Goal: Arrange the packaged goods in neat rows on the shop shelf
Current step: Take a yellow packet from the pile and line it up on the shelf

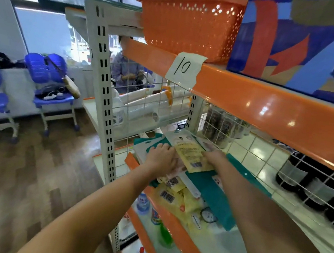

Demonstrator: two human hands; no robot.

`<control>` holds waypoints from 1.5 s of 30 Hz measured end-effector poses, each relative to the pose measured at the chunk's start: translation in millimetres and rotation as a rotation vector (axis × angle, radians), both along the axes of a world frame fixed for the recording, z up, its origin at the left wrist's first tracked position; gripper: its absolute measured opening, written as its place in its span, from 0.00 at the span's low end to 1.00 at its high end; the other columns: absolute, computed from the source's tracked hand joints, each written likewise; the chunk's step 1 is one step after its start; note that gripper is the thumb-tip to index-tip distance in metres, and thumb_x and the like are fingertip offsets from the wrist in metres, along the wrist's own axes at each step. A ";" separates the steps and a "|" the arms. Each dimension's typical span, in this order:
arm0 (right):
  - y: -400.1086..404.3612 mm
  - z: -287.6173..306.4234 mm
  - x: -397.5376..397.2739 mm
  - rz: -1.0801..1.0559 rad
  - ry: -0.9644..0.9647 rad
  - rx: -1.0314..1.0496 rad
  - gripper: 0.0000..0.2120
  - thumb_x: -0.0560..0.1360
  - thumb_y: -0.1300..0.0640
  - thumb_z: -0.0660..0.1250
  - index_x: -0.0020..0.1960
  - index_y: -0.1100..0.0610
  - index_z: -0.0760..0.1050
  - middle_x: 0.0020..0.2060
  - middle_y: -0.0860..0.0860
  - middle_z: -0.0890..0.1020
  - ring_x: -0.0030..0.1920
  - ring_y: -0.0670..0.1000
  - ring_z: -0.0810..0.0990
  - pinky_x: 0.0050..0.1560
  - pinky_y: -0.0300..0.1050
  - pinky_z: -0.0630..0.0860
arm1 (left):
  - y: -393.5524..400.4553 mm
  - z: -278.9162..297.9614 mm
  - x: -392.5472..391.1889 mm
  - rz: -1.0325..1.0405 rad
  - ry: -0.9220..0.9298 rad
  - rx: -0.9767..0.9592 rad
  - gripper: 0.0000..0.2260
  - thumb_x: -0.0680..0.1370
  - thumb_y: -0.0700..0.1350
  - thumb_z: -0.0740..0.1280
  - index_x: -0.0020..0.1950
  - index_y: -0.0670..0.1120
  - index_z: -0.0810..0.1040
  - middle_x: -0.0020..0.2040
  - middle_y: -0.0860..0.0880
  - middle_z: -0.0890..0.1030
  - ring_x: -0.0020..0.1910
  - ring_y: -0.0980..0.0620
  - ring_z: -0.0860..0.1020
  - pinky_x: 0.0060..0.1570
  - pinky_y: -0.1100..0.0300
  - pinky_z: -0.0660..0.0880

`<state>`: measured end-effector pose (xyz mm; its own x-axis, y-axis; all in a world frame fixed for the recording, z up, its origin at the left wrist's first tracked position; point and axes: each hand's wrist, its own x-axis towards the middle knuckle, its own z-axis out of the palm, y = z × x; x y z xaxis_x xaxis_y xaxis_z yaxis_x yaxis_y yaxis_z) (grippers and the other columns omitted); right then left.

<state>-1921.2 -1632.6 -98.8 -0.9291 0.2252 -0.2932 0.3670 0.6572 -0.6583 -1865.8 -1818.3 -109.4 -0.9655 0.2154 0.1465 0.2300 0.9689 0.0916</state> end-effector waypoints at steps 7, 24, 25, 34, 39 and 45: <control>-2.3 9.2 -10.9 0.028 -0.121 -0.249 0.26 0.70 0.53 0.74 0.63 0.61 0.71 0.57 0.57 0.77 0.58 0.58 0.77 0.57 0.52 0.75 | -4.6 -0.3 -2.5 0.005 0.007 0.029 0.16 0.81 0.52 0.55 0.66 0.46 0.69 0.62 0.46 0.72 0.62 0.47 0.70 0.62 0.52 0.67; -17.2 11.1 7.7 0.043 -0.413 -0.827 0.10 0.72 0.64 0.71 0.52 0.61 0.75 0.44 0.57 0.83 0.44 0.53 0.82 0.33 0.46 0.82 | -20.1 -3.3 2.5 0.050 -0.034 0.078 0.18 0.78 0.52 0.64 0.65 0.46 0.69 0.64 0.46 0.71 0.64 0.47 0.68 0.63 0.51 0.68; -16.8 9.4 7.9 0.049 -0.407 -0.812 0.10 0.72 0.64 0.71 0.52 0.60 0.75 0.44 0.56 0.83 0.44 0.52 0.83 0.34 0.45 0.83 | -20.7 -3.5 3.3 0.050 -0.030 0.083 0.18 0.78 0.52 0.64 0.65 0.46 0.69 0.64 0.47 0.71 0.64 0.47 0.68 0.63 0.51 0.68; -4.6 11.9 34.0 0.098 -0.299 -0.865 0.06 0.73 0.66 0.68 0.49 0.60 0.76 0.41 0.56 0.85 0.42 0.54 0.85 0.43 0.49 0.81 | -22.1 0.5 5.8 0.035 -0.010 0.078 0.16 0.79 0.50 0.62 0.65 0.47 0.70 0.62 0.46 0.73 0.62 0.47 0.70 0.61 0.52 0.68; 7.4 14.2 58.5 0.021 -0.211 -0.903 0.09 0.73 0.66 0.68 0.53 0.59 0.76 0.49 0.57 0.83 0.50 0.56 0.82 0.49 0.51 0.81 | -22.0 14.9 3.8 -0.068 0.013 0.010 0.14 0.81 0.52 0.55 0.61 0.46 0.72 0.58 0.47 0.75 0.57 0.48 0.73 0.58 0.53 0.70; 22.1 14.3 100.8 -0.132 -0.128 -0.902 0.07 0.73 0.68 0.67 0.49 0.60 0.76 0.37 0.56 0.85 0.37 0.55 0.85 0.36 0.49 0.83 | -7.6 16.5 -3.3 -0.226 -0.031 -0.100 0.17 0.81 0.52 0.52 0.58 0.46 0.76 0.58 0.47 0.77 0.56 0.46 0.73 0.56 0.54 0.71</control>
<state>-1820.4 -1610.5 -84.5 -0.8606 -0.0370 -0.5079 0.5078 -0.1381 -0.8504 -1869.1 -1825.9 -92.9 -0.8947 0.4386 0.0843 0.4408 0.8976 0.0079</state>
